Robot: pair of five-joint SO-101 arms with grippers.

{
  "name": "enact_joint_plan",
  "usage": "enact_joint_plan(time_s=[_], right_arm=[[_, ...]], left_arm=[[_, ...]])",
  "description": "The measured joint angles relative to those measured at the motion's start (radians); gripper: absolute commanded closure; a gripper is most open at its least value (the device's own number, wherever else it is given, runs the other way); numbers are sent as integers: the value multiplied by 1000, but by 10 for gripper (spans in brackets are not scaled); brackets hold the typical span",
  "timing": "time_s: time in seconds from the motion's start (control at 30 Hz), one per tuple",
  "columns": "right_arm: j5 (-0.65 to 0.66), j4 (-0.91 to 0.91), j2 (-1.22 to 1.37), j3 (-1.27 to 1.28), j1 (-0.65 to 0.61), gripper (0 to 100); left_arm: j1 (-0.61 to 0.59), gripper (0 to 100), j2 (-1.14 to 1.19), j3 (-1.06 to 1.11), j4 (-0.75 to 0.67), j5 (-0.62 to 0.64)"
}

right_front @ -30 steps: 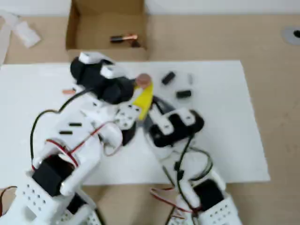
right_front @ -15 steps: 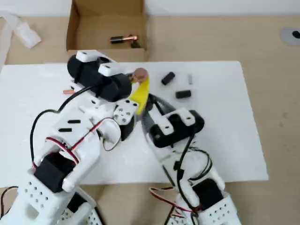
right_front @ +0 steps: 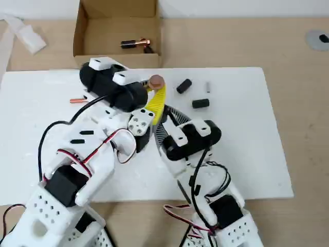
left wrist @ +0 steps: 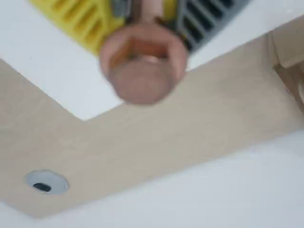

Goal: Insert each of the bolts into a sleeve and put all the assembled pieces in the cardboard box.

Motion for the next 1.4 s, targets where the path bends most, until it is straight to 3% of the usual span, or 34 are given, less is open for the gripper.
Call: enact_joint_plan(time_s=[1.03,1.4], right_arm=[[0,0,0,5,-5,988],[-3,0,0,5,-5,988]], left_arm=[[0,988,0,-5,121,103],[26,898,0,-40,236,152]])
